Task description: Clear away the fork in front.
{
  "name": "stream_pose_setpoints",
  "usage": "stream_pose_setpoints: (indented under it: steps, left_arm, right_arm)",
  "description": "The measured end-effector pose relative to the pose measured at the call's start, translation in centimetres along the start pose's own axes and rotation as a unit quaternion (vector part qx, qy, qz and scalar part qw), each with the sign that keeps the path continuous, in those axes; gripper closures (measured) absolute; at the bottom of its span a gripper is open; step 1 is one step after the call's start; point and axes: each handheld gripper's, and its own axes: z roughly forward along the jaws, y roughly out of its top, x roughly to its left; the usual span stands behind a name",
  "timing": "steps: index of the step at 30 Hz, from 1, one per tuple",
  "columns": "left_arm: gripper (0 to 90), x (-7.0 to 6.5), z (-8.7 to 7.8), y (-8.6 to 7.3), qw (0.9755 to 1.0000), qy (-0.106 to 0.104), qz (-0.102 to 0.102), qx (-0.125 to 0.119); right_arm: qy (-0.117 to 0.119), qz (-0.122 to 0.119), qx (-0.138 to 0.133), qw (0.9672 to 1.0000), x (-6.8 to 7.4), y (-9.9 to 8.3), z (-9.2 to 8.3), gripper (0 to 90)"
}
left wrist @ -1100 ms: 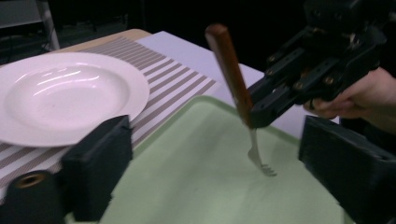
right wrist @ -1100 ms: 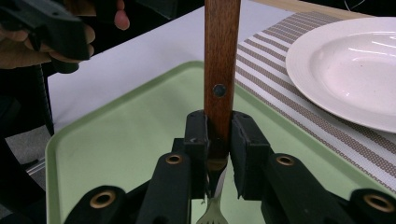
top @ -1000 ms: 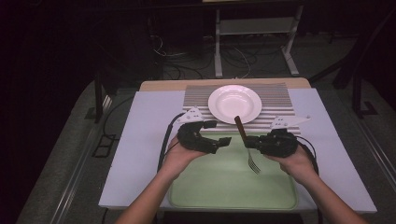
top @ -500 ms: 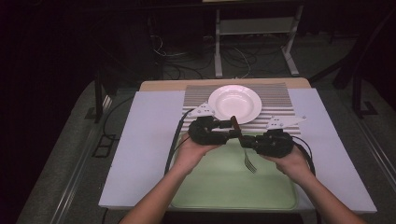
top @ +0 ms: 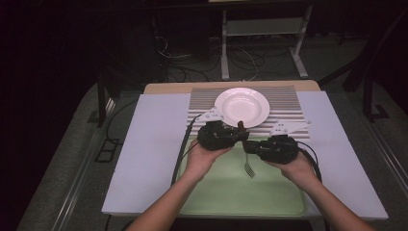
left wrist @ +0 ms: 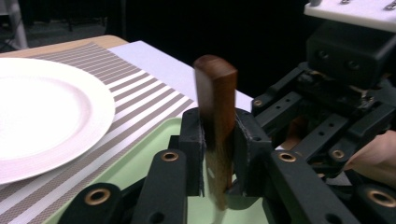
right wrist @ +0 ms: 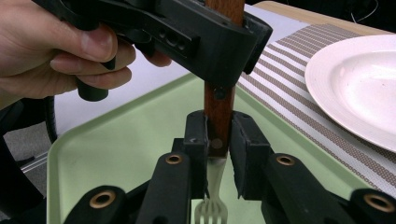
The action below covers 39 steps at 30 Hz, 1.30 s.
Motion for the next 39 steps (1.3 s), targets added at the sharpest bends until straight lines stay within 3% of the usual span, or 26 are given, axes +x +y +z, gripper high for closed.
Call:
stream_pose_setpoints:
  steps: [6, 10, 15, 17, 21, 25, 32, 39]
  left_arm:
    - [77.3, -0.3, -0.5, 0.3, 0.9999, 0.002, 0.013, -0.001]
    - [78.5, 0.0, -1.1, 0.6, 1.0000, 0.002, 0.008, 0.005]
    - [80.6, 0.5, -2.0, 0.6, 1.0000, -0.002, 0.006, 0.008]
    - [80.7, 0.7, -2.5, 0.7, 1.0000, -0.003, 0.005, 0.007]
    - [80.5, 1.1, -3.6, 0.6, 0.9999, 0.002, 0.008, 0.008]
    - [80.4, 1.7, -5.1, 0.4, 1.0000, 0.002, 0.003, 0.004]
    - [80.3, 2.6, -7.8, 0.1, 1.0000, 0.000, -0.006, -0.004]
    - [80.4, 2.9, -10.1, -0.4, 0.9999, 0.008, -0.010, -0.009]
  right_arm:
    - [0.001, -0.012, -0.015, 0.9998, 0.2, 0.0, -0.1, 72.7]
    - [-0.004, -0.023, -0.034, 0.9992, 0.0, 0.0, -0.5, 57.9]
    - [-0.010, -0.016, -0.048, 0.9986, -0.8, -0.5, -1.0, 37.5]
    - [-0.026, -0.006, -0.050, 0.9984, -1.1, -1.0, -1.2, 28.2]
    - [-0.059, -0.007, -0.037, 0.9976, -1.7, -1.9, -1.4, 17.1]
    - [-0.074, -0.014, -0.026, 0.9968, -2.3, -3.0, -2.0, 13.5]
    - [-0.088, 0.019, -0.031, 0.9955, -3.4, -5.2, -3.8, 8.8]
    - [-0.108, 0.033, -0.021, 0.9934, -3.9, -7.3, -5.1, 6.9]
